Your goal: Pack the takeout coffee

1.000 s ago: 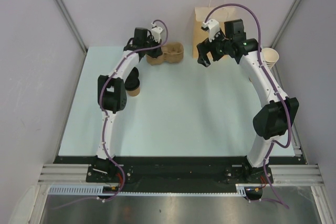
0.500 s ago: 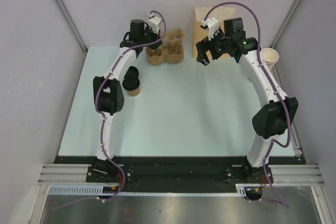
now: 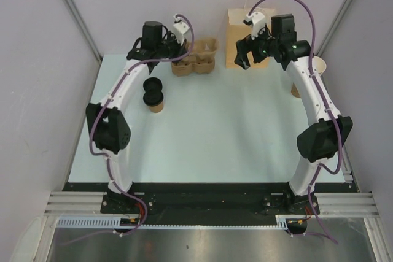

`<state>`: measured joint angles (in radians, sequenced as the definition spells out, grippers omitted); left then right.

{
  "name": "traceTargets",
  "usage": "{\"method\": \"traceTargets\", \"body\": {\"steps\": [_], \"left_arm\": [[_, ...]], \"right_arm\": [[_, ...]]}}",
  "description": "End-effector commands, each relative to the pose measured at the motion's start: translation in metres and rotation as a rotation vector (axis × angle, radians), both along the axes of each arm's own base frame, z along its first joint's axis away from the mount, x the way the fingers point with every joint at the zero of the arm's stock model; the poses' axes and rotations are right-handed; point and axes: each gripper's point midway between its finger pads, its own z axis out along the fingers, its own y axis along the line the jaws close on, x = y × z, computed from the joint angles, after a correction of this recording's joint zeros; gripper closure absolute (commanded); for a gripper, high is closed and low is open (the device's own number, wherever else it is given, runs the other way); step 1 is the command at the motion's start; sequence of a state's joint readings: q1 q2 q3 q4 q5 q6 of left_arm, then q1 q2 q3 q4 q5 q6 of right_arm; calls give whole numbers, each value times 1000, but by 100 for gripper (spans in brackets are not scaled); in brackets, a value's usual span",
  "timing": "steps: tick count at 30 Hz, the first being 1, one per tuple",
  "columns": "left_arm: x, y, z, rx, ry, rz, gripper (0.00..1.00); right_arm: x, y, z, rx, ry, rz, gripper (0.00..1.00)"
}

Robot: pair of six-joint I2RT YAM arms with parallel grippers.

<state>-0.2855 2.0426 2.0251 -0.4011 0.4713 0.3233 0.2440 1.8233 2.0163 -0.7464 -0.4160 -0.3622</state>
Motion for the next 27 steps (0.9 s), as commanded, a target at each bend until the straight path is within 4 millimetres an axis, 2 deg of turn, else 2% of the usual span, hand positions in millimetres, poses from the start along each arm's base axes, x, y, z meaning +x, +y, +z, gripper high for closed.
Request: {"method": "traceTargets", "body": {"steps": [1, 2, 3, 4, 5, 6, 7, 8, 9, 10, 12, 20, 22, 24, 27], "left_arm": [[-90, -10, 25, 48, -27, -206, 100], [-109, -9, -2, 79, 23, -244, 100], [-131, -8, -10, 93, 53, -288, 100], [-155, -9, 0, 103, 6, -361, 100], [-179, -5, -26, 120, 58, -401, 100], [-196, 0, -34, 133, 76, -435, 100], [-215, 4, -26, 154, 7, -493, 100], [-233, 10, -52, 178, 46, -533, 100], [-248, 16, -63, 200, 70, -563, 100], [-258, 20, -63, 229, 20, -598, 100], [-287, 31, -93, 268, 78, -671, 100], [-333, 63, -168, 420, 21, -862, 100], [-331, 72, -179, 449, 12, -865, 100], [-329, 78, -191, 462, 48, -864, 100], [-317, 89, -194, 466, 69, -833, 98]], "right_arm": [[-11, -16, 51, 74, -90, -22, 0], [-14, -22, 51, 75, -89, -30, 0], [-16, -25, 53, 74, -92, -27, 0], [-18, -27, 52, 71, -87, -27, 0], [-22, -29, 53, 68, -89, -29, 0], [-23, -33, 54, 69, -89, -32, 0], [-26, -34, 54, 64, -85, -31, 1], [-26, -36, 56, 63, -87, -32, 0], [-28, -39, 59, 65, -94, -38, 0], [-29, -40, 63, 66, -104, -39, 0], [-27, -43, 66, 64, -119, -48, 0], [0, -54, 64, 90, -127, -120, 0], [6, -54, 61, 96, -119, -122, 0], [11, -54, 67, 101, -133, -122, 0], [17, -54, 71, 90, -153, -116, 0]]}}
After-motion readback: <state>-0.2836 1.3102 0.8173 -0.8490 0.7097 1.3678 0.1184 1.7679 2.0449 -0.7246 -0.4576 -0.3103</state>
